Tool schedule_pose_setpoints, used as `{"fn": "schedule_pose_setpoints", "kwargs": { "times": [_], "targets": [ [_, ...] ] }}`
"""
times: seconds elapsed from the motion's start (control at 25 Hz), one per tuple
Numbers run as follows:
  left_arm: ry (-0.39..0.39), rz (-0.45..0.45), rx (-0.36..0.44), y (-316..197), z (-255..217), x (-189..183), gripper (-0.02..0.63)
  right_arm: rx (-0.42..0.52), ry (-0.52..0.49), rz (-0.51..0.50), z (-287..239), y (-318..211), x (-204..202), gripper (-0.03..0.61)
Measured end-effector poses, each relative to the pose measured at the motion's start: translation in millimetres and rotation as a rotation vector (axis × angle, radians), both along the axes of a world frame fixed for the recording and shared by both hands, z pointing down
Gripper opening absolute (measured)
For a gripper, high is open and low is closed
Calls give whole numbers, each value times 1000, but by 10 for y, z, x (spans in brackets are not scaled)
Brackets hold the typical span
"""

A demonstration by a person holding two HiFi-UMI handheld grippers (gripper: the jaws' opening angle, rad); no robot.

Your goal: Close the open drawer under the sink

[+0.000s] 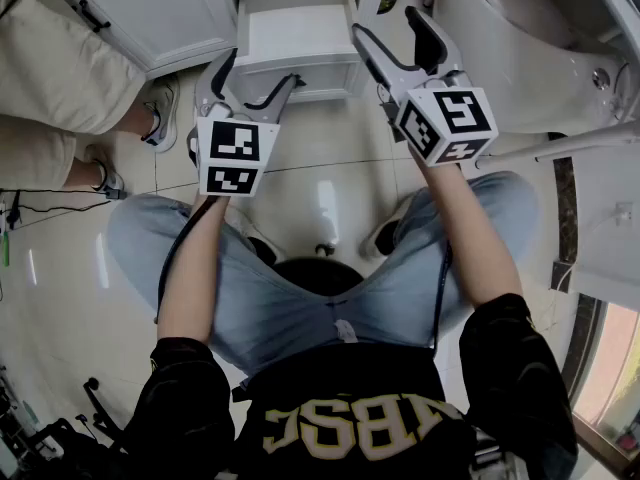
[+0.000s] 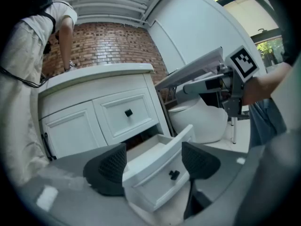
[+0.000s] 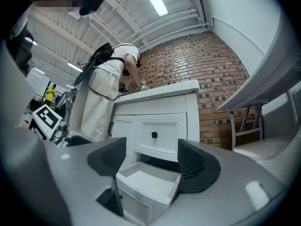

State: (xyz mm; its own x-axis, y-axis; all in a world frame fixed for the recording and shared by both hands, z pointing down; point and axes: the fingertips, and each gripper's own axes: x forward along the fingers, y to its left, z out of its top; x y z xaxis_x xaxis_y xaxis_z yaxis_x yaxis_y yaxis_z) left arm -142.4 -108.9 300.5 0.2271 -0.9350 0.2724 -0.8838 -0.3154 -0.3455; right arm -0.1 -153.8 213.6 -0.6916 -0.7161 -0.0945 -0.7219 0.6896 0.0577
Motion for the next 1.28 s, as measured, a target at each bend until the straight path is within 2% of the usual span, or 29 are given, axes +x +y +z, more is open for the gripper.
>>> {"fn": "schedule_pose_setpoints", "kwargs": {
  "times": [0.16, 0.36, 0.48, 0.68, 0.8, 0.88, 1.08, 1.16, 1.28],
  "targets": [
    [15, 46, -153, 43, 425, 199, 342, -9, 9, 0, 22, 23, 11, 347],
    [72, 39, -333, 43, 972, 353, 316, -21, 4, -17, 49, 14, -39, 344],
    [153, 16, -431, 34, 1213, 374, 298, -31, 1, -26, 64, 6, -69, 341],
    [340, -31, -547, -83, 1435, 418, 249, -49, -6, -43, 104, -28, -90, 335],
    [447, -72, -588, -161, 1475, 438, 207, -68, -15, -53, 142, -66, -80, 328],
    [491, -110, -602, -216, 1487, 429, 171, -77, -15, -54, 177, -98, -65, 324],
    [483, -178, -602, -348, 1536, 384, 73, -101, -11, -71, 283, -175, -84, 318],
    [477, -199, -610, -383, 1573, 365, 14, -118, -18, -81, 328, -206, -104, 316],
    [485, -202, -626, -429, 1614, 391, 3, -135, -37, -100, 344, -239, -146, 310]
  ]
}}
